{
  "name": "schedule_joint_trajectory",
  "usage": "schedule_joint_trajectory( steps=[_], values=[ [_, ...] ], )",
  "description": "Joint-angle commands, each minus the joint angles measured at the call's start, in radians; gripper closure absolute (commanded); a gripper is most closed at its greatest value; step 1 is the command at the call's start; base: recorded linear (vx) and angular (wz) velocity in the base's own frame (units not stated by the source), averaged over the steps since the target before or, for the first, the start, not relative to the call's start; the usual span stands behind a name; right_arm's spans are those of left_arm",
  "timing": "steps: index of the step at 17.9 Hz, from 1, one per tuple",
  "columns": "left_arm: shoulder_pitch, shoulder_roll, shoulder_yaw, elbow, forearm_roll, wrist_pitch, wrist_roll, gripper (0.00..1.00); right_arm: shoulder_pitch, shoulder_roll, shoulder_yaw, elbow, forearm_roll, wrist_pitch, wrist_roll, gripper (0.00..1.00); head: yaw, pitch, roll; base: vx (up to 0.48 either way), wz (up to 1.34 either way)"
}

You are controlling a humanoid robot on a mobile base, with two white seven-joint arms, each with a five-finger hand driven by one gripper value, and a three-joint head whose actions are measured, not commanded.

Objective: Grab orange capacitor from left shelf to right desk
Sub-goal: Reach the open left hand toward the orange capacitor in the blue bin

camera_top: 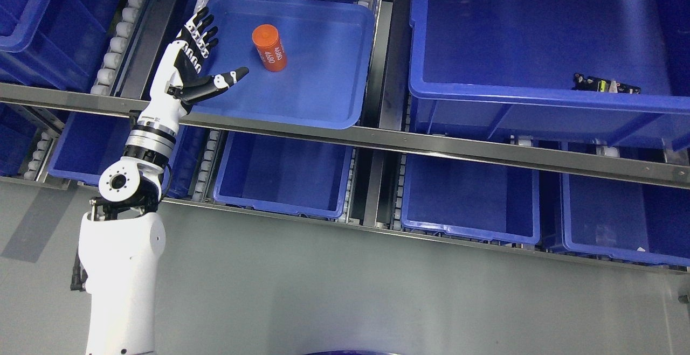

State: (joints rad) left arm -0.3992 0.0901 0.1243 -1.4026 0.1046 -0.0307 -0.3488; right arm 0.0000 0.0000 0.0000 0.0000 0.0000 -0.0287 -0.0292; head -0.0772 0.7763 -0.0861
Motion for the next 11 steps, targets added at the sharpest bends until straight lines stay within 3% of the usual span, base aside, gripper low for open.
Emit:
schedule_joint_trajectory(
  steps=[1, 4, 11],
  values=[
    [-0.118, 0.037, -0.073, 0.266, -0.052, -0.008, -0.022, 0.00, 0.020, -0.017, -0.012, -0.017, 0.003, 0.004, 0.000, 0.00, 0.0000, 0.000, 0.000, 0.000, 0.00],
    [-0.168, 0.028, -0.149, 0.341, -0.054, -0.008, -0.030, 0.00, 0.020, -0.017, -0.012, -0.017, 0.003, 0.004, 0.000, 0.00, 0.0000, 0.000, 0.000, 0.000, 0.00],
    [-0.245, -0.009, -0.192, 0.448, -0.066, -0.008, -0.033, 0.00, 0.020, -0.017, -0.012, -0.017, 0.003, 0.006, 0.000, 0.00, 0.0000, 0.000, 0.000, 0.000, 0.00]
  ],
)
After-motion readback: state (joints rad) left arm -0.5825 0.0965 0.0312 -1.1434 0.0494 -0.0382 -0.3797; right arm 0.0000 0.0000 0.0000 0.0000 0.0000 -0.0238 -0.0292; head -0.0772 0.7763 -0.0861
